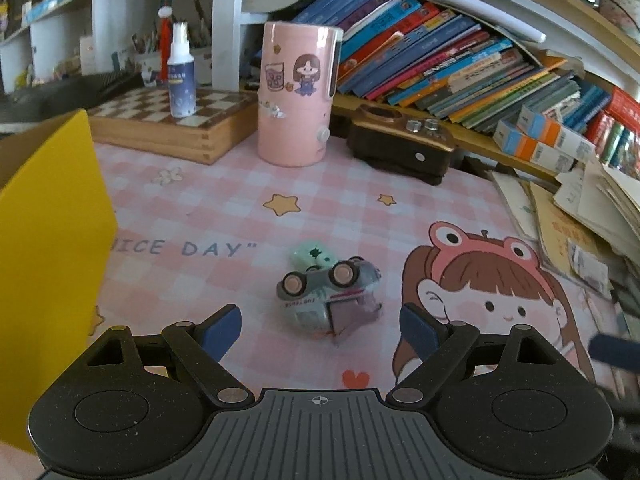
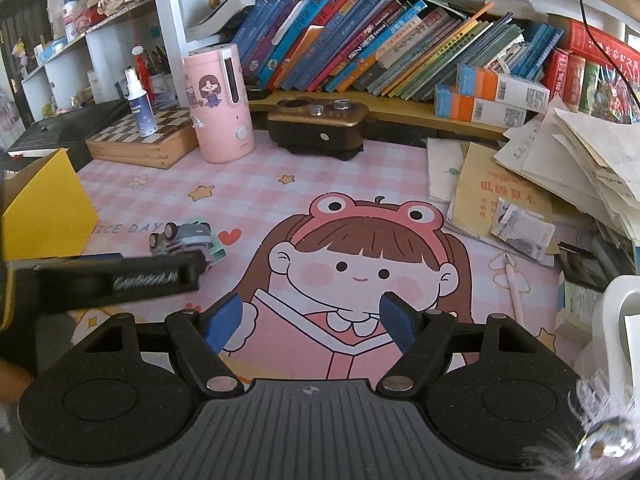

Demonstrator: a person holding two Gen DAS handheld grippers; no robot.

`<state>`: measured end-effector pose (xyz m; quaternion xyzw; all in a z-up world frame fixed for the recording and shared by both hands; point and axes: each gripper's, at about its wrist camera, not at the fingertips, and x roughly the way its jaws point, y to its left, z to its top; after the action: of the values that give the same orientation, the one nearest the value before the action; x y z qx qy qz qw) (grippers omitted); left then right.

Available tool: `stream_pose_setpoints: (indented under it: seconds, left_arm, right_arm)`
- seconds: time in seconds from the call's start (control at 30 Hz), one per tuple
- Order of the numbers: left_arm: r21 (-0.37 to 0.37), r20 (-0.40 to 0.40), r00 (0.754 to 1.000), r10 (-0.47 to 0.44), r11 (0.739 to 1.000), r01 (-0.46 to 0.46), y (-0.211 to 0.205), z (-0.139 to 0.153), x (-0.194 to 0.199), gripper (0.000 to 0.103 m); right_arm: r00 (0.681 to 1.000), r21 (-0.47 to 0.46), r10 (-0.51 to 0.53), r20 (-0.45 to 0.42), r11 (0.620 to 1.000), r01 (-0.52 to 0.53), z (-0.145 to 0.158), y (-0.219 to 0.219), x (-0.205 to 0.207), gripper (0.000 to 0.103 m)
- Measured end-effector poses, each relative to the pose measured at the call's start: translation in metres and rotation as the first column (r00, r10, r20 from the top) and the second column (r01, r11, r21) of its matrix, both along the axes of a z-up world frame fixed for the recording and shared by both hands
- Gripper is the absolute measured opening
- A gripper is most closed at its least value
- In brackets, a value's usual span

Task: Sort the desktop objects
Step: 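Move both open tools toward the grey toy car and mint-green object, then grasp the grey toy car with the left tool while the right tool grasps the mint-green object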

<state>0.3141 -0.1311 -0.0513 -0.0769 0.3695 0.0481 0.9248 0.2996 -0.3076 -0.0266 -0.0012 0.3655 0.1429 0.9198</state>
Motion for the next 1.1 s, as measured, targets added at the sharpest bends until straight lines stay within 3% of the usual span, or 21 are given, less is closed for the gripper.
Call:
stream_pose_setpoints:
  seconds: [0.37,0.43,0.47,0.5,0.57,0.9,1.1]
  left_arm:
    - [-0.003,-0.02,1.0,0.003,1.0,-0.003,0.001,-0.013,0.025,0.086]
    - [-0.002,-0.011,1.0,0.0,1.0,0.0,0.001,-0.014,0.026,0.079]
    - [-0.006,-0.01,1.0,-0.006,1.0,0.006,0.002,-0.014,0.026,0.068]
    - [-0.017,-0.009,1.0,-0.019,1.0,0.019,0.002,-0.014,0.026,0.064]
    - [0.0,-0.013,1.0,-0.026,1.0,0.026,0.001,-0.012,0.023,0.064]
    - [0.032,0.081,0.995,-0.061,0.998,0.059,0.016,0.03,-0.043,0.064]
    - [0.036,0.092,0.996,-0.02,0.999,0.017,0.029,0.049,-0.086,0.064]
  right_arm:
    - [1.0,0.007,-0.023,-0.019,1.0,0.023,-0.004,-0.003,0.002,0.074]
    - [1.0,0.008,-0.023,-0.019,1.0,0.023,-0.004,-0.003,0.002,0.074]
    - [1.0,0.009,-0.023,-0.019,1.0,0.023,-0.004,-0.003,0.002,0.074]
    - [1.0,0.01,-0.023,-0.018,1.0,0.024,-0.004,-0.003,0.002,0.074]
    - [1.0,0.012,-0.022,-0.018,1.0,0.023,-0.004,-0.003,0.002,0.074]
    - [0.998,-0.01,0.069,0.009,0.998,-0.069,-0.011,0.017,0.007,0.074]
    - [0.989,-0.019,0.15,0.019,0.989,-0.149,-0.021,0.038,0.018,0.074]
